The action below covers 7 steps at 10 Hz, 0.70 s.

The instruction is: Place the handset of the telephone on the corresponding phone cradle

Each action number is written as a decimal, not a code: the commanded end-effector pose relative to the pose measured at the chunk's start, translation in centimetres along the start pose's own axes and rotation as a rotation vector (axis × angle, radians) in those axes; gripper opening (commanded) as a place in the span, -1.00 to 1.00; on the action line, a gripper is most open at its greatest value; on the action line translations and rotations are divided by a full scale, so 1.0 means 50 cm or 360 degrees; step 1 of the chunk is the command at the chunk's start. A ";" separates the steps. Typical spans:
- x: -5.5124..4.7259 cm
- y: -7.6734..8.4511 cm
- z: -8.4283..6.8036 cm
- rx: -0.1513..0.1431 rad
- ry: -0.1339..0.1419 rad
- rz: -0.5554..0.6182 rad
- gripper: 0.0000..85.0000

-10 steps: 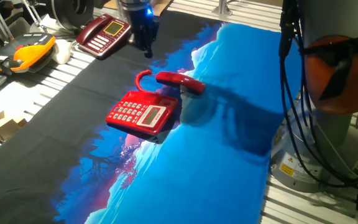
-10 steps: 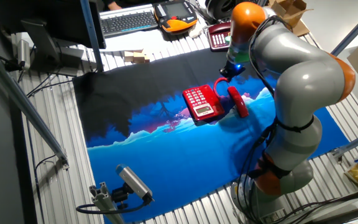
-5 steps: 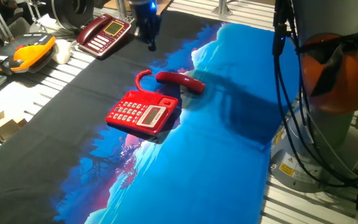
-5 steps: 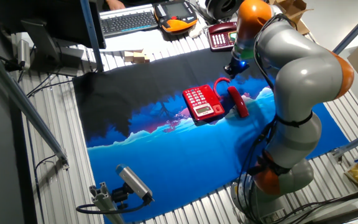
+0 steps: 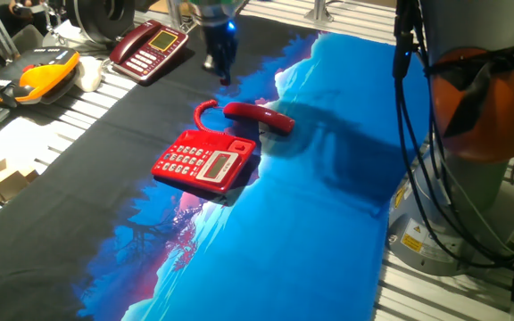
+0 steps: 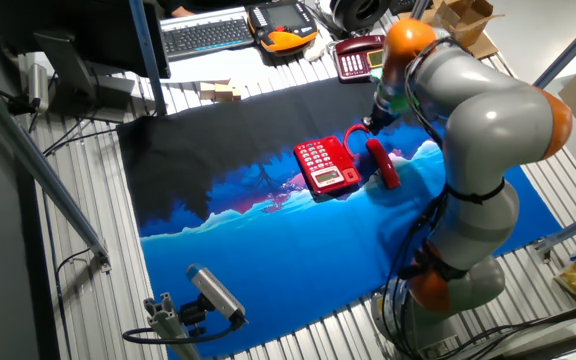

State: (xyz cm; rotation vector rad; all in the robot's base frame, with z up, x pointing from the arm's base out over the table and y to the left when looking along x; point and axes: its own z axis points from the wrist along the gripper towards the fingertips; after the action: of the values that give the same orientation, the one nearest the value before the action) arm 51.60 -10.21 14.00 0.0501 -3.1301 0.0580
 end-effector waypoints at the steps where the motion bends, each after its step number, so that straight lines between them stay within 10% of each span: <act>1: 0.003 -0.002 0.004 0.0010 0.0003 -0.0009 -1.00; 4: 0.003 -0.002 0.004 -0.0002 -0.0029 -0.0008 -1.00; 6: 0.003 -0.002 0.004 -0.0175 0.0064 0.0190 -1.00; 7: 0.003 -0.002 0.004 -0.0139 0.0086 0.0238 -1.00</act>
State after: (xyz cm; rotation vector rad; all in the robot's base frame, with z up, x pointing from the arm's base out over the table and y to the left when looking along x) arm 51.47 -10.31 13.77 -0.1754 -3.0736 -0.0702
